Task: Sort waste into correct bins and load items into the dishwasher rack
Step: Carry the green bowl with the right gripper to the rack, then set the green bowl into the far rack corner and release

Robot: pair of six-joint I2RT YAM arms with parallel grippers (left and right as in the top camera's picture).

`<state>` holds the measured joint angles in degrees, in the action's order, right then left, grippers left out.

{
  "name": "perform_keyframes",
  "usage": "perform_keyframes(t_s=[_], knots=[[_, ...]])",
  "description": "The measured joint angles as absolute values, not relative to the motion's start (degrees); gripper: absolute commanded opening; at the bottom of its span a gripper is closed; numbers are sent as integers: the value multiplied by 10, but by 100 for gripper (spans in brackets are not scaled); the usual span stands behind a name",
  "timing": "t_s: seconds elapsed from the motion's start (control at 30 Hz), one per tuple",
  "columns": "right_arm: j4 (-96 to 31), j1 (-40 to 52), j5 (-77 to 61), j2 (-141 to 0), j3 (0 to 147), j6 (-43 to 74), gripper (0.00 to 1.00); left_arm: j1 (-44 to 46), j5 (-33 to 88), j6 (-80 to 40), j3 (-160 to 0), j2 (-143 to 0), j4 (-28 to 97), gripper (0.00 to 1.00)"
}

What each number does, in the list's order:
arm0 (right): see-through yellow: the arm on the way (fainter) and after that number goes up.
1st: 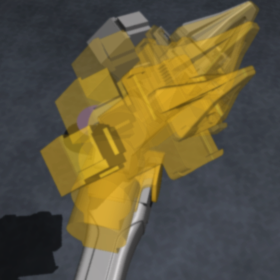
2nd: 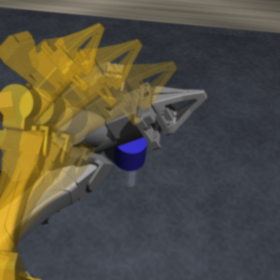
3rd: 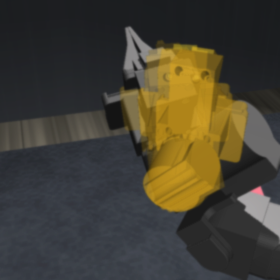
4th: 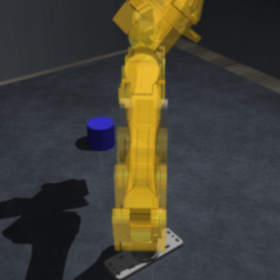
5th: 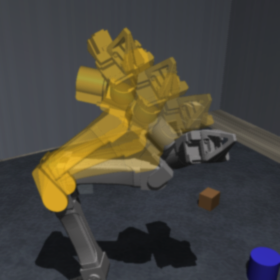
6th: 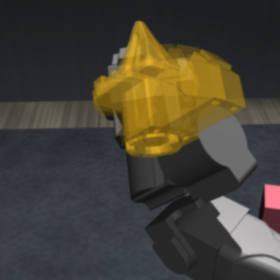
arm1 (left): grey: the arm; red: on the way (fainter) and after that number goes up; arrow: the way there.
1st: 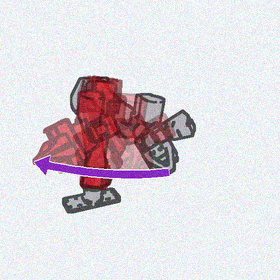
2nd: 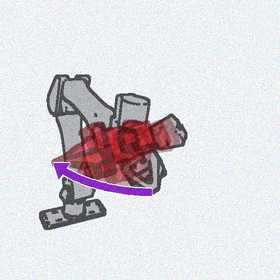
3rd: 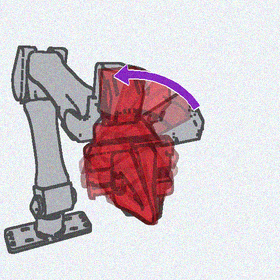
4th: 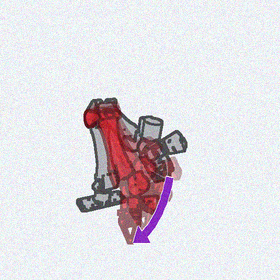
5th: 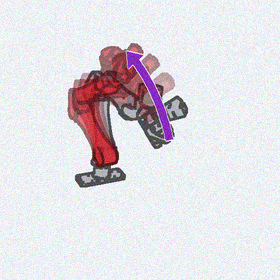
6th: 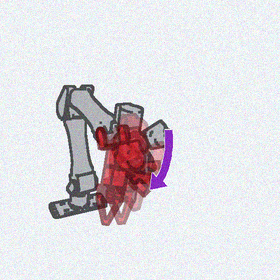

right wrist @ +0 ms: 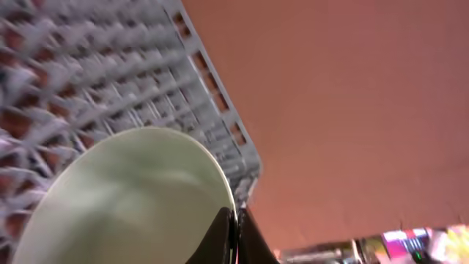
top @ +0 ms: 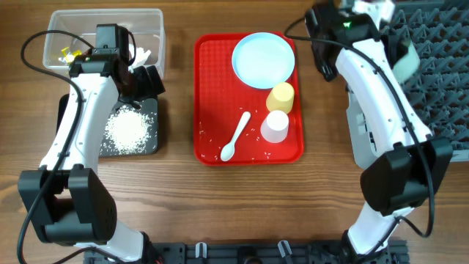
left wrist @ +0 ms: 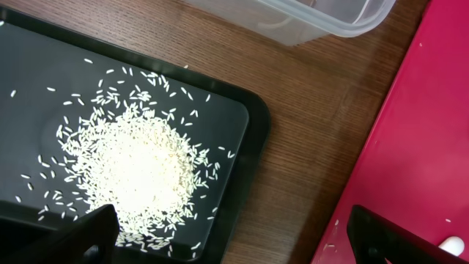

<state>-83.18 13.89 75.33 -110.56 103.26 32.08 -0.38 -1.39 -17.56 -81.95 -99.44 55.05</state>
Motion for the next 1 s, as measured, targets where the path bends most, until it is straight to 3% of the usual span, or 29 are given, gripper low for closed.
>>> perform_keyframes(t_s=[0.23, 0.37, 0.53, 0.67, 0.77, 1.0], knots=[[-707, 63, 788, -1106, 907, 374, 4, -4, -14, -176, -820, -994, 551, 100], [-612, 29, 796, -1107, 894, 315, 4, -4, -14, -176, -820, -994, 551, 100], [-301, 5, 781, -1107, 887, 99, 4, -4, -14, -176, -819, -994, 550, 100], [-43, 1, 747, -1107, 887, -145, 4, -4, -13, -176, -819, -994, 551, 100], [65, 1, 691, -1107, 887, -316, 4, -4, -14, -176, -819, -994, 550, 100], [167, -28, 563, -1127, 888, -549, 4, -4, -14, -176, -819, -994, 550, 100]])
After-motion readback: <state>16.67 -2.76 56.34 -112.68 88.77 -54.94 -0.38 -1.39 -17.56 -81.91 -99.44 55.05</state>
